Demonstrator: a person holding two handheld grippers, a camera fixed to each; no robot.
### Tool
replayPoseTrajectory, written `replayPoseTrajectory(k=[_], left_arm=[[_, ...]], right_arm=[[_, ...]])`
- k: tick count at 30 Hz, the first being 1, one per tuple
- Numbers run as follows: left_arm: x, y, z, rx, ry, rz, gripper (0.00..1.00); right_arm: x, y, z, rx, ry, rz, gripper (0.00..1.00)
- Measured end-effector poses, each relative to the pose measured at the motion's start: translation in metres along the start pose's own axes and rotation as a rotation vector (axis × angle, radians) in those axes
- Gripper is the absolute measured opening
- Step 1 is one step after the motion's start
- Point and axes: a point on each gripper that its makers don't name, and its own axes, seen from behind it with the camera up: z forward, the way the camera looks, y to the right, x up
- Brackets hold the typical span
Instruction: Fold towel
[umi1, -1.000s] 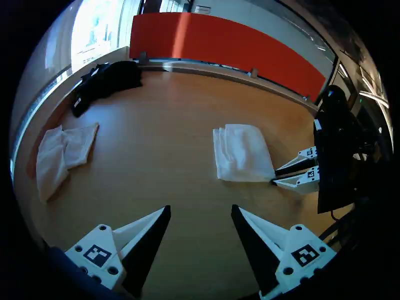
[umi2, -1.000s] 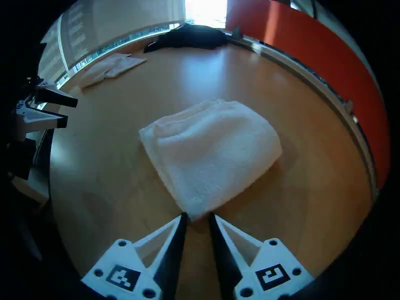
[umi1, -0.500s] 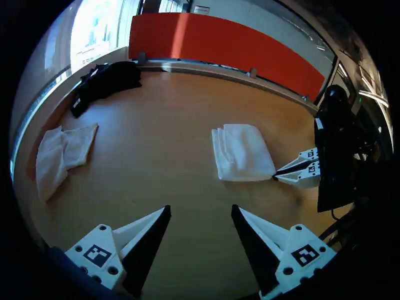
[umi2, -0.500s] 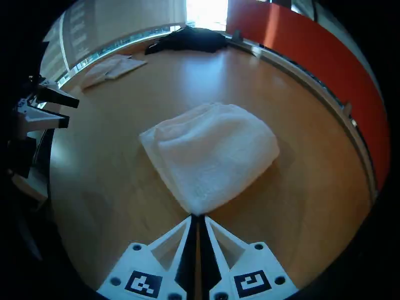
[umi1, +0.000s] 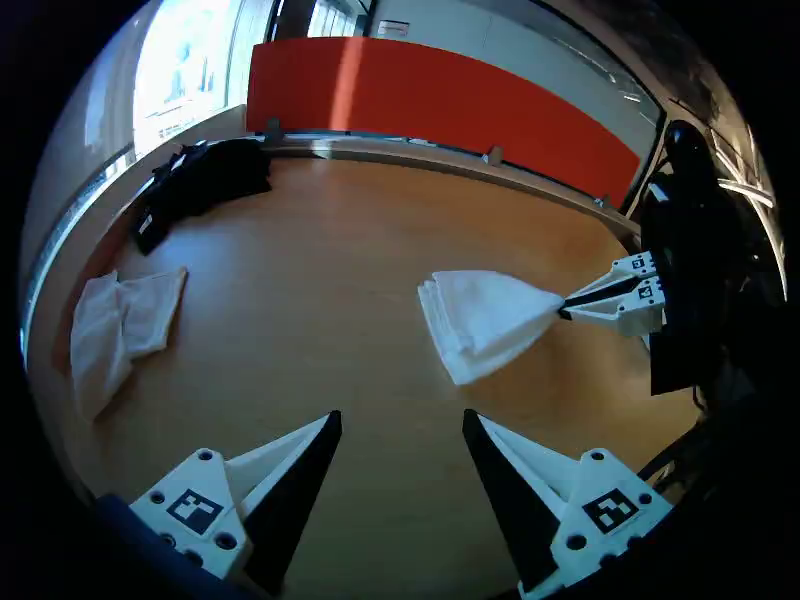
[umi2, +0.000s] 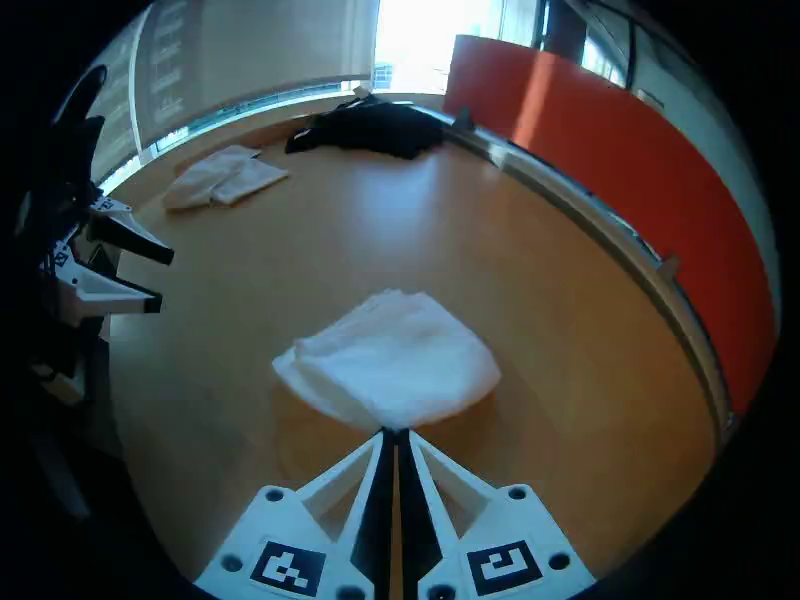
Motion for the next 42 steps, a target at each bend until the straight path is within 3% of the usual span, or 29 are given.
replayPoseTrajectory(k=[8,16,28,42], left_arm=[[0.018,0.012,-0.004,-0.018,0.032,0.018,0.90],[0.028,0.022,-0.006,-0.031,0.046,0.035,0.90],[0.035,0.036,-0.004,-0.051,0.050,0.053,0.89],[0.042,0.051,0.001,-0.055,0.047,0.072,0.89]], right_arm=[[0.037,0.028,-0.034,-0.046,0.051,-0.004,0.02],[0.044,0.047,-0.059,-0.081,0.070,-0.005,0.02],[0.030,0.086,-0.098,-0.140,0.070,0.017,0.02],[-0.013,0.156,-0.150,-0.219,0.055,0.076,0.02]])
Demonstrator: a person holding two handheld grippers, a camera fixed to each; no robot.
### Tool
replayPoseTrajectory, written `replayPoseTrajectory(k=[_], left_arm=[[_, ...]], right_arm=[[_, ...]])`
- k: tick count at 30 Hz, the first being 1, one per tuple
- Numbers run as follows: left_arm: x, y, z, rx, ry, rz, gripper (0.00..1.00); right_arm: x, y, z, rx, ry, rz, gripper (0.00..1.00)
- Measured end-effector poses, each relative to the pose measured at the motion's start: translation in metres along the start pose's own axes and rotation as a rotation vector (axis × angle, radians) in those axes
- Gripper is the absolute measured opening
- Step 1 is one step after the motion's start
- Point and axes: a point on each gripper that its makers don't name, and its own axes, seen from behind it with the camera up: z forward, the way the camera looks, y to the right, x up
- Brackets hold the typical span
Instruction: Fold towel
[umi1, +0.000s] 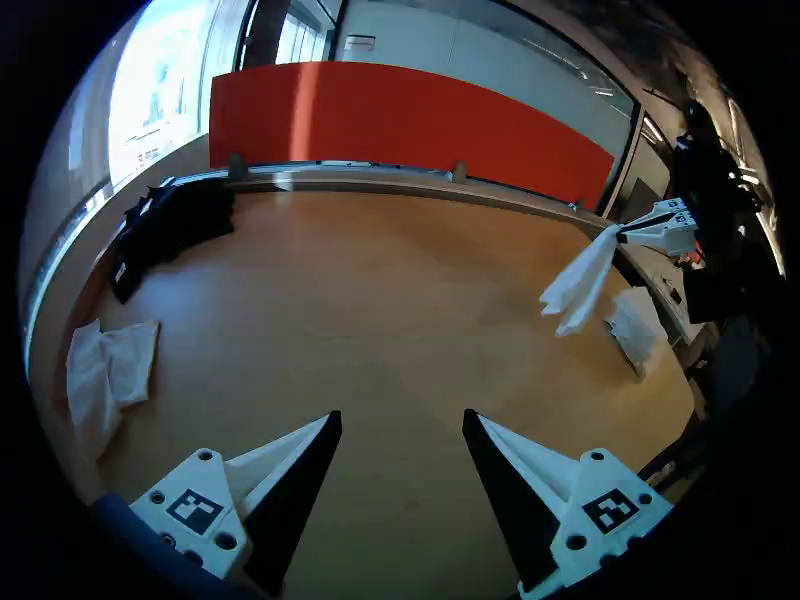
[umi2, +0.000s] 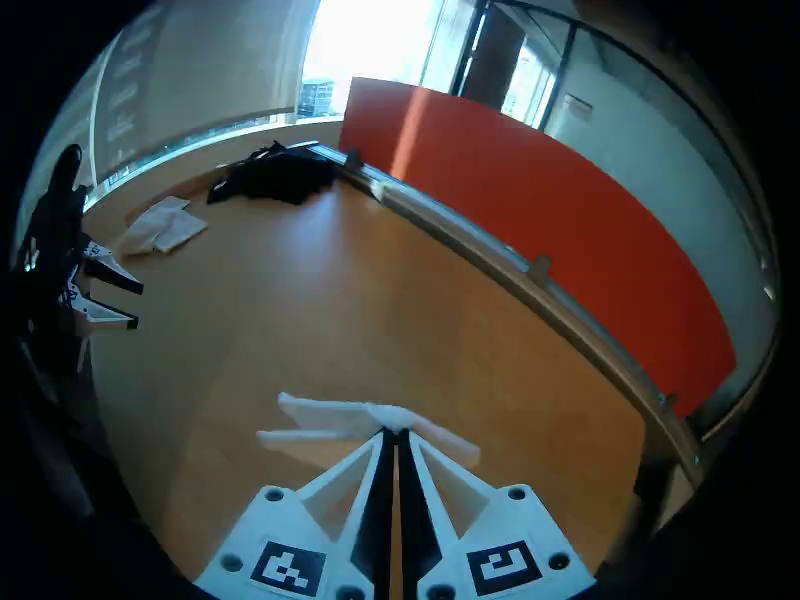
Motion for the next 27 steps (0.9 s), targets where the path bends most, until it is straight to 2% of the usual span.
replayPoseTrajectory(k=[9,20,27], left_arm=[[0.002,0.008,0.003,0.009,-0.007,0.015,0.89],[0.004,0.022,0.006,0.011,-0.015,0.031,0.90],[0.005,0.031,0.007,0.007,-0.018,0.041,0.89]], right_arm=[[-0.027,0.059,-0.023,-0.056,-0.007,0.046,0.02],[-0.059,0.134,-0.055,-0.142,-0.038,0.063,0.02],[-0.079,0.170,-0.073,-0.183,-0.071,0.067,0.02]])
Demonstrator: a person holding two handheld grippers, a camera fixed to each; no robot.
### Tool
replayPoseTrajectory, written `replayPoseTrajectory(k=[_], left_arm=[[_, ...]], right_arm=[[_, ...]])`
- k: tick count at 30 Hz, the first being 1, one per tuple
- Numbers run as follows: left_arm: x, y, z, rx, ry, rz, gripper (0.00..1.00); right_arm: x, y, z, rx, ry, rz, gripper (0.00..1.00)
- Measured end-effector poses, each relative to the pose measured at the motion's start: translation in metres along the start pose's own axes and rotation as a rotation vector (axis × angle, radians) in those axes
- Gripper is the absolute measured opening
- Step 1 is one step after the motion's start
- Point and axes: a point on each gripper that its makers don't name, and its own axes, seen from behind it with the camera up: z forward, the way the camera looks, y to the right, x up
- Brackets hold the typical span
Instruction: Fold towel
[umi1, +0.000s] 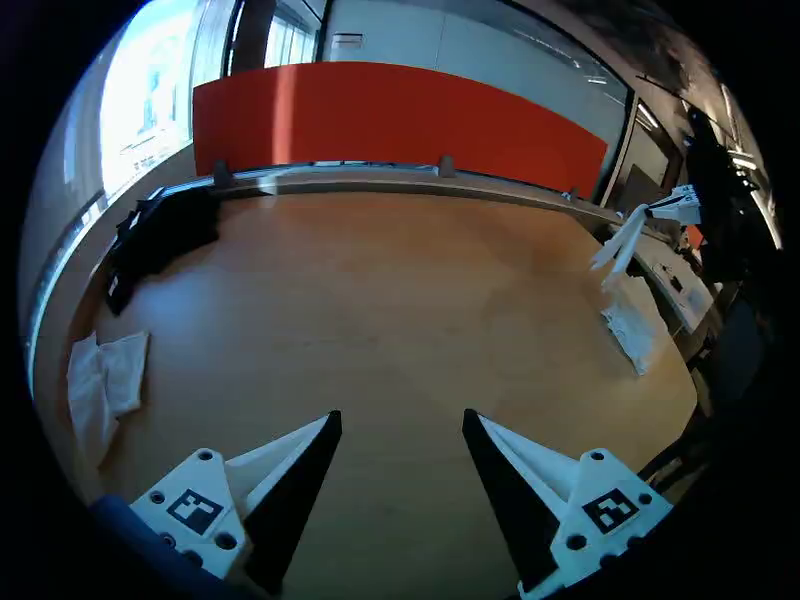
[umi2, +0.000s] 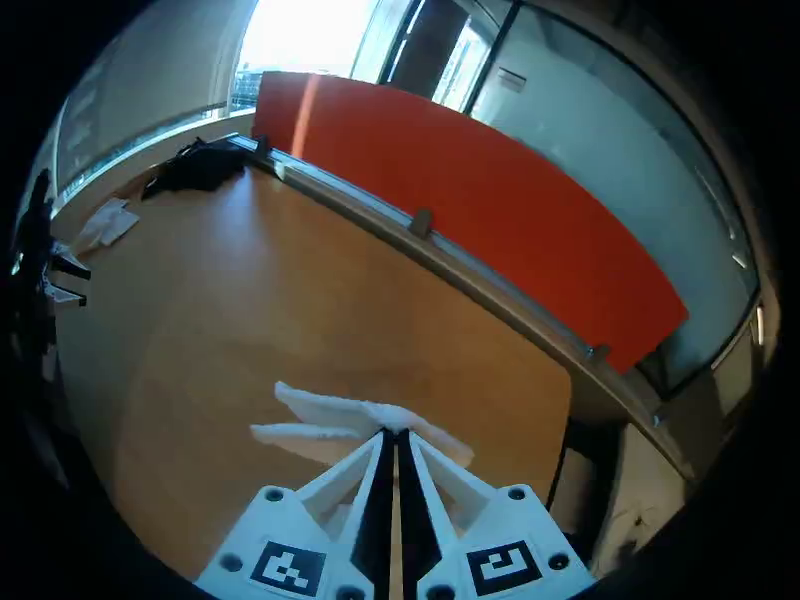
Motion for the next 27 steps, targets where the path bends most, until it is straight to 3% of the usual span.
replayPoseTrajectory(k=[14,27], left_arm=[[0.001,0.011,0.001,-0.009,-0.004,0.018,0.89],[0.000,0.021,0.003,-0.030,-0.013,0.029,0.89]], right_arm=[[-0.032,0.036,-0.016,-0.047,-0.045,0.019,0.02],[-0.073,0.043,-0.037,-0.069,-0.090,0.023,0.02]])
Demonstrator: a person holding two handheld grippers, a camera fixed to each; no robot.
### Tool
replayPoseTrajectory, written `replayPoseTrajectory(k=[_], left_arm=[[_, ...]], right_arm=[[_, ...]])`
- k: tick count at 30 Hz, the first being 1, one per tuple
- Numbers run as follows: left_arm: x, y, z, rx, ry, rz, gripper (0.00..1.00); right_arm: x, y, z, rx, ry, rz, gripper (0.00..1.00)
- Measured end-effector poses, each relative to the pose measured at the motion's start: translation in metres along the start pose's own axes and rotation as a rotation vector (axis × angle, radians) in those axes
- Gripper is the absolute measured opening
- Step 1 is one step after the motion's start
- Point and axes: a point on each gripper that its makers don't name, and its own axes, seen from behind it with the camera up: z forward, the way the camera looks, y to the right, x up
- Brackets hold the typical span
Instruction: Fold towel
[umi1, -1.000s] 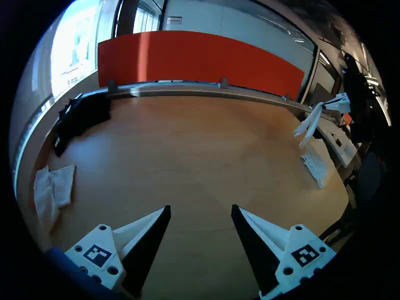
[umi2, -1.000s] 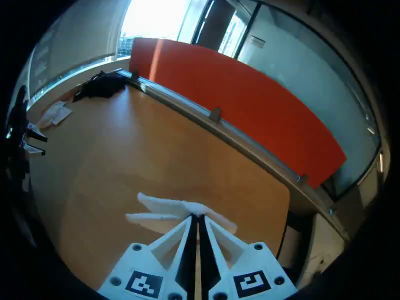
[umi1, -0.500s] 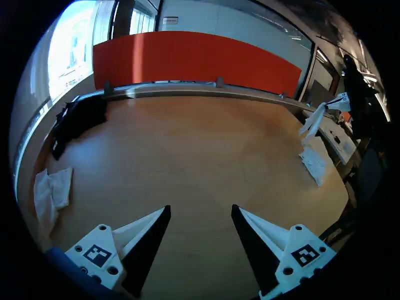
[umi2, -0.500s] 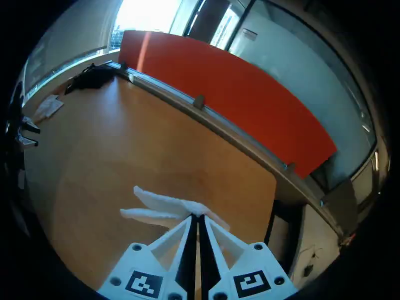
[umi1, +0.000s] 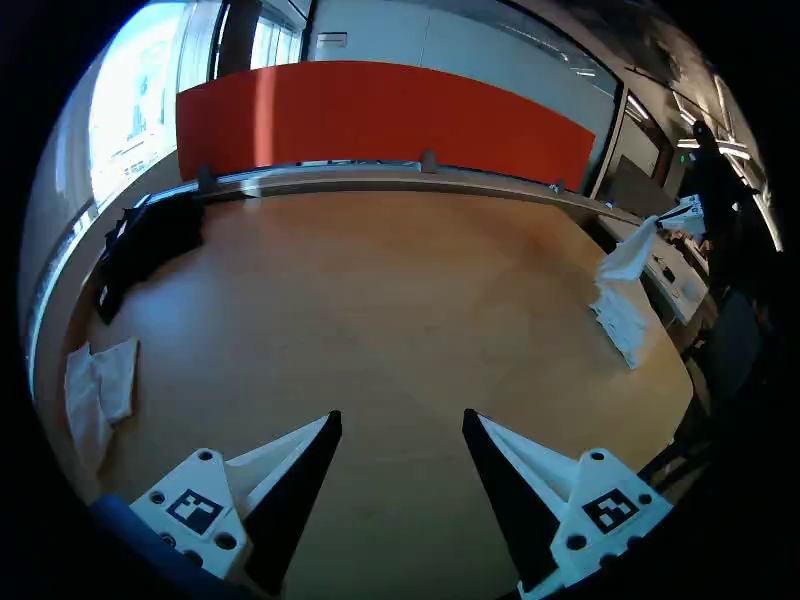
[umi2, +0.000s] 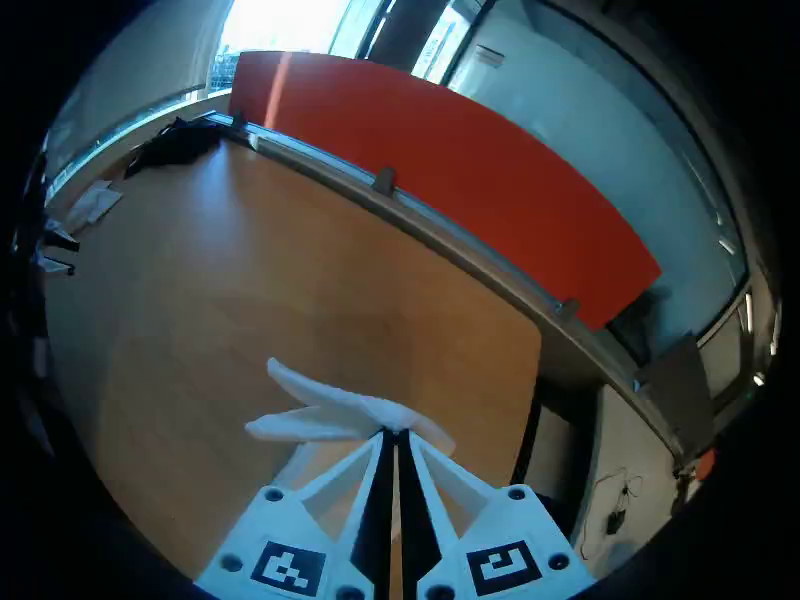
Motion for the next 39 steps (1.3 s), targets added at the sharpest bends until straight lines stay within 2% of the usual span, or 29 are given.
replayPoseTrajectory(k=[21,29,39], left_arm=[[-0.001,0.013,0.001,-0.021,-0.005,0.027,0.90],[-0.001,0.015,0.000,-0.019,-0.006,0.041,0.89],[-0.003,0.011,-0.002,-0.005,-0.012,0.042,0.89]], right_arm=[[-0.090,-0.021,-0.020,-0.016,-0.084,0.049,0.02],[-0.126,-0.016,-0.015,-0.044,-0.126,0.099,0.02],[-0.173,-0.019,0.002,-0.062,-0.186,0.192,0.02]])
